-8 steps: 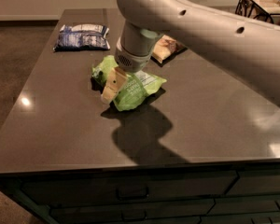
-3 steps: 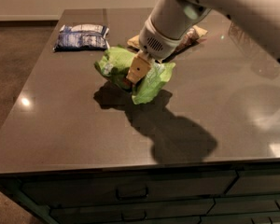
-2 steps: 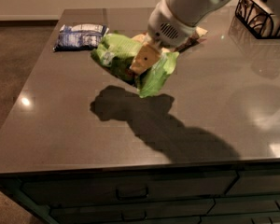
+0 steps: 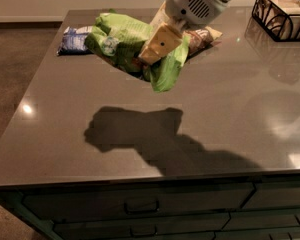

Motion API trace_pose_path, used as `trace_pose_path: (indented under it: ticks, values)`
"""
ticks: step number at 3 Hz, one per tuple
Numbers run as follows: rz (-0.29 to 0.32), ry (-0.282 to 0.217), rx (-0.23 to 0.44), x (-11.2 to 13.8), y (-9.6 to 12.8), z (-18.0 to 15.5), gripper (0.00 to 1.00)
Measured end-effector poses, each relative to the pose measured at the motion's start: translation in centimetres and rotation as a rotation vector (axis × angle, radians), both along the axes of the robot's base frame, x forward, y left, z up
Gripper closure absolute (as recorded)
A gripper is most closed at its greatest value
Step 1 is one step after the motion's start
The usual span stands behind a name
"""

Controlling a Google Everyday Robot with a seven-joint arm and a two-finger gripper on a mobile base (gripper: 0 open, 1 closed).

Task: Pick green rice chip bag

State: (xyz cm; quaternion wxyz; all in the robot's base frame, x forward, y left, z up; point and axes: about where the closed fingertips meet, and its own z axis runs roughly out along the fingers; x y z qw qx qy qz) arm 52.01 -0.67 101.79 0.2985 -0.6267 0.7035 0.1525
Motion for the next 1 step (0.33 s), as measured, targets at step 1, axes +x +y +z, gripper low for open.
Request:
trace_pose_path:
  ticks: [1]
  values:
    - [0.008, -0.006, 0.001, -0.10, 0.06, 0.23, 1.00]
